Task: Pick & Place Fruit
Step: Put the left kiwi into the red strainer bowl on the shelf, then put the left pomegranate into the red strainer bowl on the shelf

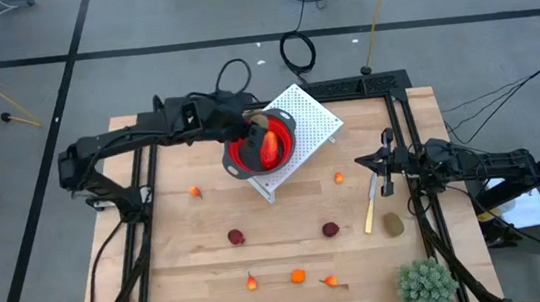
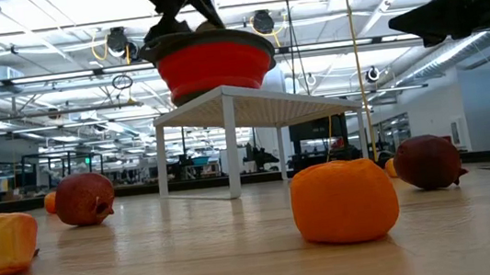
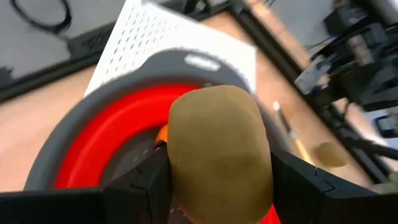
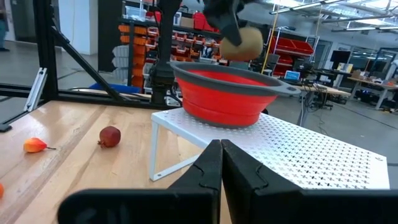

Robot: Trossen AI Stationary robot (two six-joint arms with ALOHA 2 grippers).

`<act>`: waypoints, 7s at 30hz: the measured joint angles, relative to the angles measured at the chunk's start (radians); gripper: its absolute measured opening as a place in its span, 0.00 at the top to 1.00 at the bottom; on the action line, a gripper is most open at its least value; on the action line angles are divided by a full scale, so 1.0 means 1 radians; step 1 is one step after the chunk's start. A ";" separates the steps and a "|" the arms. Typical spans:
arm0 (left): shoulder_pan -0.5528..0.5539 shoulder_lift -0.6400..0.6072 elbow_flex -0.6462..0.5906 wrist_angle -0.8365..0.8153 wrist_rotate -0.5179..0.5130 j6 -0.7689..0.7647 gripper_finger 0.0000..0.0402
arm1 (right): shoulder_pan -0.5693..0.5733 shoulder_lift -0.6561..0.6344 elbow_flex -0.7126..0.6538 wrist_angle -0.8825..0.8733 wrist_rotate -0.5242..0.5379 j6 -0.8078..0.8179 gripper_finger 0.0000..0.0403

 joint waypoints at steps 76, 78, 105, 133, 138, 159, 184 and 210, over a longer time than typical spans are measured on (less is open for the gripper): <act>-0.059 0.058 -0.001 -0.099 -0.059 -0.058 0.25 | 0.000 0.001 0.000 -0.007 0.000 0.027 1.00; -0.051 0.044 -0.001 -0.100 -0.059 -0.062 0.25 | 0.000 0.001 0.000 -0.007 0.000 0.027 1.00; -0.388 -0.182 0.000 -0.096 -0.061 -0.346 0.58 | 0.000 0.001 0.000 -0.007 -0.001 0.027 1.00; -0.761 0.008 0.000 -0.147 -0.290 -0.927 0.84 | 0.000 0.000 0.000 -0.007 -0.001 0.027 1.00; -0.766 0.075 0.000 -0.184 -0.208 -1.014 0.89 | 0.000 0.000 0.000 -0.007 -0.001 0.027 1.00; -0.773 0.262 0.000 -0.357 -0.085 -0.574 0.95 | 0.000 0.000 0.000 -0.008 -0.001 0.027 1.00; -0.679 0.262 -0.028 -0.494 -0.109 0.491 0.65 | 0.000 0.000 0.000 -0.007 -0.001 0.027 1.00; -0.674 0.261 -0.266 -0.207 -0.052 0.713 0.30 | 0.000 0.000 0.000 -0.007 -0.001 0.027 1.00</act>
